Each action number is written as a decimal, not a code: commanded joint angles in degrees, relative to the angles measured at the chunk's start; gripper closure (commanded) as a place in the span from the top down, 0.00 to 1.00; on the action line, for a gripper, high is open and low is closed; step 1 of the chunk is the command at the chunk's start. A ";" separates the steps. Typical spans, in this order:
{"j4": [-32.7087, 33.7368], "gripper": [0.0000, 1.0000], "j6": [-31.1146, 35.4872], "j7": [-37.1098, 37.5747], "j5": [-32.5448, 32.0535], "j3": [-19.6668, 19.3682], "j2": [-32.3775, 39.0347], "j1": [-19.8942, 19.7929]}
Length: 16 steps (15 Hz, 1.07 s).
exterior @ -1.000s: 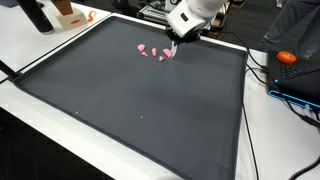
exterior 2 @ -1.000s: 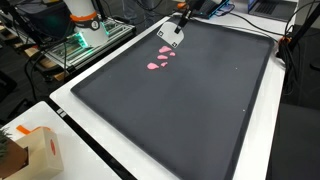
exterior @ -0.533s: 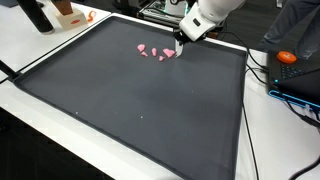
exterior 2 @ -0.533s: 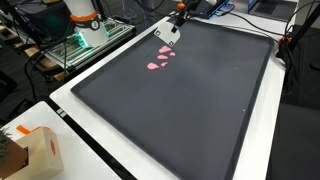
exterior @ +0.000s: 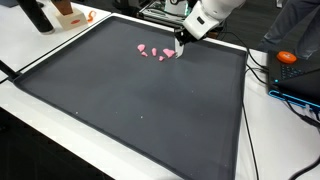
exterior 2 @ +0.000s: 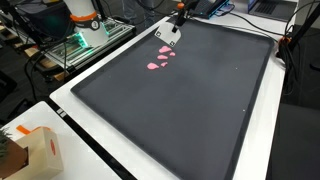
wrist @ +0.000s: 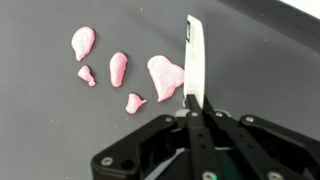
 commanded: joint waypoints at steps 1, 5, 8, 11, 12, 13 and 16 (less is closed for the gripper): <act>-3.48 0.01 3.83 -0.37 -1.92 0.12 -2.54 -0.43; -4.51 0.01 6.69 -0.42 -2.19 -0.11 -3.65 -1.00; -5.55 0.01 9.22 -0.63 -1.84 -0.43 -4.70 -1.90; -6.70 0.01 11.67 -0.86 -1.09 -0.98 -5.97 -3.18; -7.11 0.01 12.42 -0.78 -0.94 -1.14 -6.37 -3.59; -7.44 0.01 12.97 -1.20 -0.36 -1.29 -6.85 -4.24; -8.53 0.01 15.32 -1.64 1.36 -1.74 -8.24 -6.15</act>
